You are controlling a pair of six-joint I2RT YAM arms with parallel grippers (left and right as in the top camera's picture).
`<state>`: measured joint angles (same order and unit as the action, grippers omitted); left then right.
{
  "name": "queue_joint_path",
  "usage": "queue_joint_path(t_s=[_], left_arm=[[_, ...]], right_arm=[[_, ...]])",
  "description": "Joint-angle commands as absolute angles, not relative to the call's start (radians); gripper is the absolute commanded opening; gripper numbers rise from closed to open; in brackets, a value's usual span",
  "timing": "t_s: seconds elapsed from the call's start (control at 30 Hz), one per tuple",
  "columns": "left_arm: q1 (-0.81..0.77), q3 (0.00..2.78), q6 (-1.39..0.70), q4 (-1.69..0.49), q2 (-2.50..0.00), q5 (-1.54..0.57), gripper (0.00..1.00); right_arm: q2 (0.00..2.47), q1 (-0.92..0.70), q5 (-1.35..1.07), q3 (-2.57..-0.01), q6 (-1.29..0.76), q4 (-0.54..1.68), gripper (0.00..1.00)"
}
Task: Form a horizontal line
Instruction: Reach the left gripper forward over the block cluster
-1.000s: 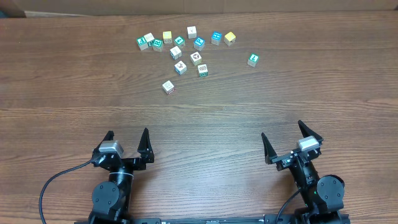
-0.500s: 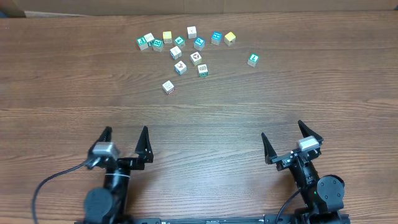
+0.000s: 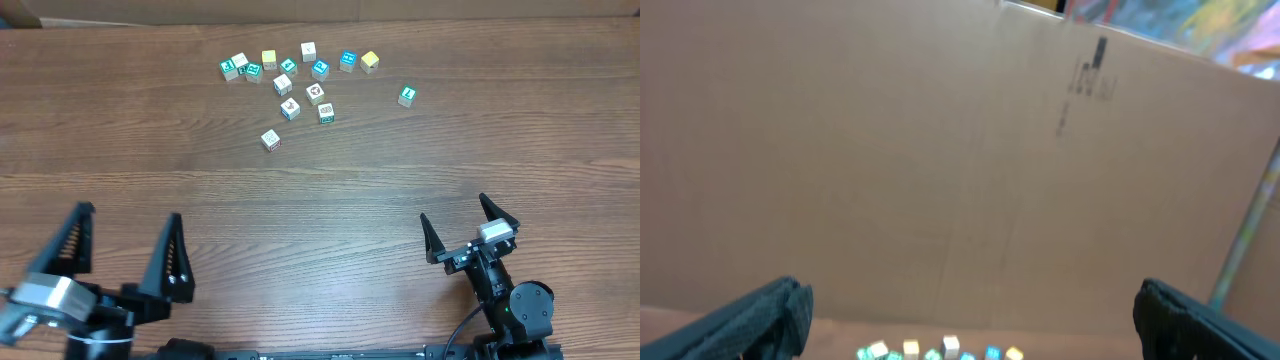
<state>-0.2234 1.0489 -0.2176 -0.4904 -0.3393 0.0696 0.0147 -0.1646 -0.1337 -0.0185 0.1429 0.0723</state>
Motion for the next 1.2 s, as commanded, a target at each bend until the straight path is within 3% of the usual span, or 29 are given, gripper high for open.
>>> queue_joint_path(t_s=[0.0, 0.47, 0.83, 0.87, 0.9, 0.97, 1.03, 1.1, 1.17], left_arm=[[-0.232, 1.257, -0.171, -0.576, -0.492, 0.028, 1.0], [-0.232, 2.151, -0.1, -1.254, -1.285, 0.029, 1.0], [-0.229, 2.26, -0.089, -1.332, -1.729, 0.035, 0.99], [-0.229, 2.26, -0.089, -1.335, -1.757, 0.033, 0.93], [-0.229, 2.26, -0.089, -1.335, -1.788, 0.032, 0.77], [-0.23, 2.26, -0.095, -1.333, -1.847, 0.025, 0.27], [-0.23, 2.26, -0.106, -1.327, -1.89, 0.025, 0.04], [-0.231, 2.26, -0.12, -1.32, -1.931, 0.025, 0.04], [-0.231, 2.26, -0.12, -1.316, -1.969, 0.024, 0.13]], right_arm=[[0.003, -0.169, -0.136, -0.008, 0.143, 0.07, 1.0], [0.003, -0.169, -0.136, -0.008, 0.143, 0.07, 1.0], [0.003, -0.169, -0.136, -0.008, 0.143, 0.07, 1.0], [0.003, -0.169, -0.136, -0.008, 0.143, 0.07, 1.0], [0.003, -0.169, -0.136, -0.008, 0.143, 0.07, 1.0], [0.003, -0.169, -0.136, -0.008, 0.143, 0.07, 1.0], [0.003, -0.169, -0.136, -0.008, 0.143, 0.07, 1.0], [0.003, -0.169, -0.136, -0.008, 0.143, 0.07, 1.0], [0.003, -0.169, -0.136, -0.008, 0.143, 0.07, 1.0]])
